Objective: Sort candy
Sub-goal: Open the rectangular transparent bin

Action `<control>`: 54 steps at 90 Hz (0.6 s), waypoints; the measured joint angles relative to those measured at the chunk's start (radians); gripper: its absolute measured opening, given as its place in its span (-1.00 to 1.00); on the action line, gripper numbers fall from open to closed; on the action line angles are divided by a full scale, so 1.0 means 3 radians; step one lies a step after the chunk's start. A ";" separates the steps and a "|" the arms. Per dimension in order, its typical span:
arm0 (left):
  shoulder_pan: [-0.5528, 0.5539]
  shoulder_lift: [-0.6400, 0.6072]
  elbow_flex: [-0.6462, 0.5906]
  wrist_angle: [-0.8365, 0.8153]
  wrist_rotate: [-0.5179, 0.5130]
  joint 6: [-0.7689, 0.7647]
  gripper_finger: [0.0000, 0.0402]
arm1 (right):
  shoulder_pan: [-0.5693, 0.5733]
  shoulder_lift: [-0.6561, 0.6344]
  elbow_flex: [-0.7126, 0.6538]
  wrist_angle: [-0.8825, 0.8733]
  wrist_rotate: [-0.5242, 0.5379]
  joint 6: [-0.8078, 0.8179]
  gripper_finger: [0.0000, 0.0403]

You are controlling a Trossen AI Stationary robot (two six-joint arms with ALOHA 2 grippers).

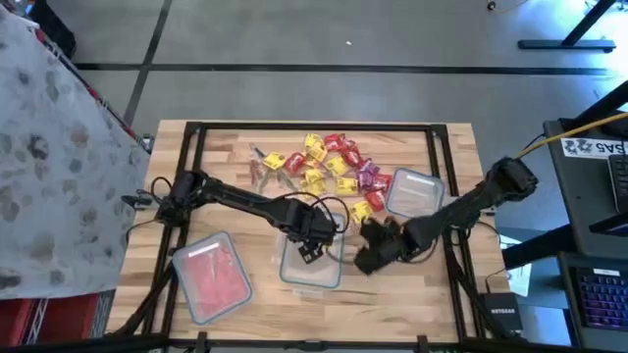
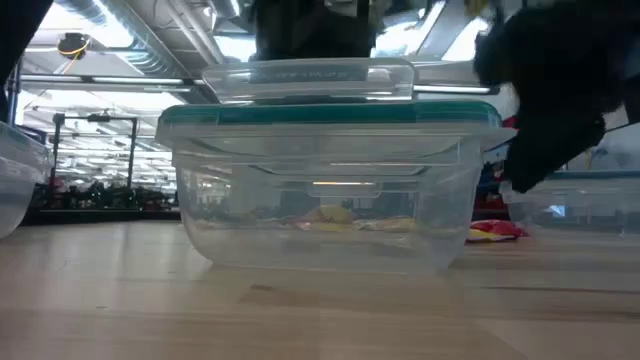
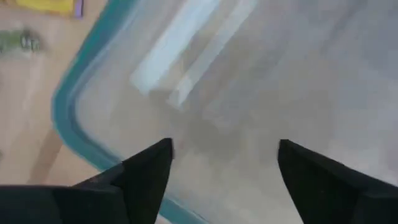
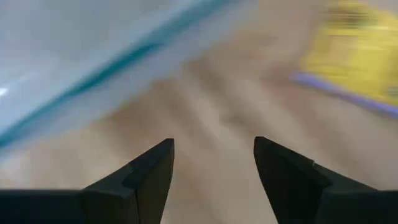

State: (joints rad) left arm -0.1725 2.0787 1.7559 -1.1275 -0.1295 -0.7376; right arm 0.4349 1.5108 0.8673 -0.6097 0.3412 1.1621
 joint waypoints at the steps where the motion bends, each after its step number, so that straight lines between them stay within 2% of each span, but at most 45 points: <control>1: 0.0005 0.0001 -0.0008 -0.0002 0.0008 0.0000 0.36 | -0.0034 -0.0006 0.0000 -0.0023 0.0008 0.0001 0.04; 10: 0.0014 0.0007 -0.0037 0.0048 0.0039 0.0001 0.36 | -0.0367 -0.0017 0.0008 0.0009 0.0018 -0.0204 0.04; 30: 0.0008 0.0010 -0.0040 0.0220 0.0002 0.0012 0.36 | -0.0945 0.0015 0.0004 0.0330 -0.0225 -0.0866 0.04; 44: 0.0006 0.0011 -0.0090 0.0255 -0.0117 0.0147 0.36 | -0.0990 0.0017 0.0004 0.0403 -0.0568 -0.1297 0.04; 54: 0.0022 0.0008 -0.0188 0.0345 -0.0164 0.0307 0.36 | -0.0812 0.0019 0.0002 0.0511 -0.0806 -0.1429 0.04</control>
State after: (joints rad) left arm -0.1659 2.0812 1.6995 -1.0241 -0.1788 -0.6454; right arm 0.1912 1.5166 0.8679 -0.4565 0.0994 0.7333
